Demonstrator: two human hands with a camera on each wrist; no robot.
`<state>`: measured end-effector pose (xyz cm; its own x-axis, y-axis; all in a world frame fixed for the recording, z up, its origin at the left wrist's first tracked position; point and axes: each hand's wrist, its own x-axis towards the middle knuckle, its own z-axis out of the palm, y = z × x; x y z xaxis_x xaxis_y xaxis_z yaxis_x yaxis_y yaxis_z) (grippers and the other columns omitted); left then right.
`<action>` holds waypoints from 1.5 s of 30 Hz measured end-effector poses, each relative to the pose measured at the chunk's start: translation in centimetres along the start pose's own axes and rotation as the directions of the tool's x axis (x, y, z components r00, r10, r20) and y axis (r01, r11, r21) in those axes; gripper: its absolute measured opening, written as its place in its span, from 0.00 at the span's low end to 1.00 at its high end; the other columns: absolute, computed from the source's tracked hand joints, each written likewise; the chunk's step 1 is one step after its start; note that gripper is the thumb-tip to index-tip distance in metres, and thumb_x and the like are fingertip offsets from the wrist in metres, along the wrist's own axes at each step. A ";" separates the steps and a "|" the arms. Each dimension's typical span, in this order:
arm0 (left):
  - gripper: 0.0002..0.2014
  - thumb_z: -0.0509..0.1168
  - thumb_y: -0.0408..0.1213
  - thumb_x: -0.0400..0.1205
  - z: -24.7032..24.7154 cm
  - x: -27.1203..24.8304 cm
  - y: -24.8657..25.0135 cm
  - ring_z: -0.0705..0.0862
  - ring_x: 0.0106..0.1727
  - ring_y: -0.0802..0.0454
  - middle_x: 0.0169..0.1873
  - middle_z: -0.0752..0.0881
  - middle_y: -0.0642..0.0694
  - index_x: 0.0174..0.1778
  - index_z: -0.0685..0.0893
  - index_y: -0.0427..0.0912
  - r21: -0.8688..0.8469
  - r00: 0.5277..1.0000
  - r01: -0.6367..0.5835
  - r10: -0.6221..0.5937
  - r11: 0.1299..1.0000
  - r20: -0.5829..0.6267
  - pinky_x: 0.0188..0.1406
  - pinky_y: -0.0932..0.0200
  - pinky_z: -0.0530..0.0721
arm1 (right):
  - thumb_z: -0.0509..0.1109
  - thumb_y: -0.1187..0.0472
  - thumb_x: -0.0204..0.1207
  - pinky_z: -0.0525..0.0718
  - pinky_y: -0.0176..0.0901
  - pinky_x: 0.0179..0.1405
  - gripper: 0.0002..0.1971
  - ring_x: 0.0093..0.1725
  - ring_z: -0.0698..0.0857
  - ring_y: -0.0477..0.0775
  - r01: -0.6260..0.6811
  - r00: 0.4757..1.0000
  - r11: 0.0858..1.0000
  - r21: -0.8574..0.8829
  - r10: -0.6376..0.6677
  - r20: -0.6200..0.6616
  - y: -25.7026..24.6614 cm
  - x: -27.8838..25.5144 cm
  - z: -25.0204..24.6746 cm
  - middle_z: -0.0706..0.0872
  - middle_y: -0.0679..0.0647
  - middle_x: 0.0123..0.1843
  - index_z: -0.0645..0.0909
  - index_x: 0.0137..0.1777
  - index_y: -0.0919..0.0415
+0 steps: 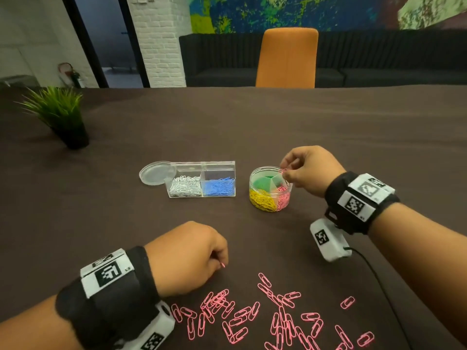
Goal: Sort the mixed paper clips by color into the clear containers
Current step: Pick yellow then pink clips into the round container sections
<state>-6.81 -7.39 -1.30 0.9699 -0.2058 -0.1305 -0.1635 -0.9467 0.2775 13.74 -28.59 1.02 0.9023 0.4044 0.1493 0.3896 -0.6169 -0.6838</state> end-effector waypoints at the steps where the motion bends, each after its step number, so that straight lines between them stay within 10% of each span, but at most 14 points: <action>1: 0.06 0.69 0.43 0.80 0.0 0.2 0.1 0.82 0.49 0.66 0.43 0.84 0.65 0.49 0.89 0.58 -0.011 1.000 0.001 -0.001 1.000 -0.017 0.55 0.67 0.80 | 0.77 0.66 0.70 0.90 0.50 0.45 0.07 0.31 0.84 0.46 -0.014 1.000 1.000 -0.019 0.014 -0.003 0.0 0.4 0.1 0.89 0.51 0.36 0.86 0.39 0.52; 19: 0.05 0.73 0.33 0.77 -3.7 7.1 2.1 0.89 0.34 0.54 0.28 0.90 0.53 0.40 0.90 0.48 -0.412 0.949 0.029 -0.154 0.911 -0.275 0.38 0.60 0.85 | 0.80 0.59 0.70 0.82 0.38 0.37 0.02 0.42 0.86 0.46 -0.101 0.995 0.990 -0.102 0.100 -0.013 0.7 1.7 1.2 0.89 0.47 0.38 0.90 0.38 0.53; 25: 0.04 0.73 0.27 0.76 -4.6 14.5 3.7 0.91 0.35 0.46 0.35 0.91 0.40 0.40 0.91 0.40 -0.611 0.904 -0.020 -0.247 0.791 -0.349 0.48 0.45 0.91 | 0.73 0.60 0.73 0.76 0.36 0.35 0.06 0.39 0.86 0.47 -0.105 0.988 0.987 -0.120 0.090 -0.122 1.9 1.4 0.0 0.89 0.46 0.37 0.90 0.38 0.54; 34: 0.09 0.68 0.34 0.80 -4.6 18.8 5.4 0.88 0.45 0.53 0.38 0.90 0.55 0.47 0.94 0.47 -0.253 0.969 0.102 -0.154 0.962 -0.195 0.54 0.57 0.87 | 0.74 0.57 0.74 0.82 0.45 0.63 0.20 0.61 0.85 0.51 -0.001 0.920 0.867 -0.498 0.196 0.339 4.1 0.7 0.2 0.87 0.44 0.62 0.84 0.67 0.45; 38: 0.12 0.66 0.32 0.80 -4.7 18.6 5.6 0.86 0.52 0.53 0.50 0.90 0.54 0.50 0.93 0.51 -0.138 0.964 0.099 -0.129 0.986 -0.231 0.53 0.60 0.83 | 0.75 0.61 0.74 0.84 0.43 0.51 0.08 0.52 0.86 0.54 0.058 0.916 0.817 -0.574 0.185 0.356 3.3 1.0 0.5 0.89 0.48 0.51 0.88 0.50 0.50; 45: 0.06 0.71 0.35 0.76 -5.7 15.5 3.1 0.82 0.37 0.64 0.33 0.85 0.60 0.41 0.91 0.51 -0.200 0.929 0.035 -0.106 0.979 -0.354 0.41 0.65 0.78 | 0.70 0.60 0.75 0.83 0.44 0.46 0.04 0.48 0.85 0.55 0.059 0.920 0.765 -0.641 0.208 0.333 3.0 0.3 0.4 0.86 0.50 0.46 0.83 0.48 0.56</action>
<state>8.73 -12.05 2.99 0.9824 -0.0032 0.1867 -0.0898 -0.8849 0.4571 15.08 -30.09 -1.27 0.8497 0.4684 -0.2421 0.4697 -0.8810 -0.0561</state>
